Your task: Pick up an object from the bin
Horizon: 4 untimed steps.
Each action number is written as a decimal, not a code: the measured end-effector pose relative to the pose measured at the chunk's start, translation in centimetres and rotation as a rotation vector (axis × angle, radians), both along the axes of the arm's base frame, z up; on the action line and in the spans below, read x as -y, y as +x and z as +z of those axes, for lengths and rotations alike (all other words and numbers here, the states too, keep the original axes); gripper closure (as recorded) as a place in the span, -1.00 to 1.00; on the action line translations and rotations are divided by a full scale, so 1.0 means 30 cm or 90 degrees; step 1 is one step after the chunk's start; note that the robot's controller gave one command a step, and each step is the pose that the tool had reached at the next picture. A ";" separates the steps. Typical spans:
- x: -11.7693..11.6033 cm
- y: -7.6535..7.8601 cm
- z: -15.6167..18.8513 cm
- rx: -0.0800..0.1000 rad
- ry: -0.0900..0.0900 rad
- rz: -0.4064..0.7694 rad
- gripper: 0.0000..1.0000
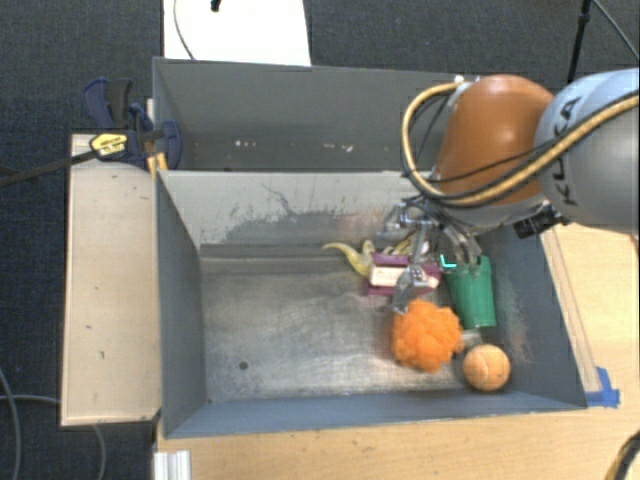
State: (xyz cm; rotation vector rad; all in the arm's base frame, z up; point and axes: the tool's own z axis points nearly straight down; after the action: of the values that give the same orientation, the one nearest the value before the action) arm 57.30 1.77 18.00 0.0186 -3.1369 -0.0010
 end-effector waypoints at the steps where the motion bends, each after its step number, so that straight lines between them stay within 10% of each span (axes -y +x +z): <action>1: 0.000 0.006 0.015 0.005 0.000 0.000 -1.00; 3: 0.126 0.063 -0.302 0.020 0.004 -0.005 -1.00; 4: 0.137 0.069 -0.224 0.008 0.000 0.001 -1.00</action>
Offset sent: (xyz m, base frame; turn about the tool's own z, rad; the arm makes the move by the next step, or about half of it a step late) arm 0.0155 -0.0541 -0.1100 -0.1168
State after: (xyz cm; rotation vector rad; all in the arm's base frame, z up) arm 59.38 -2.35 11.27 0.0219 -3.1497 -0.0011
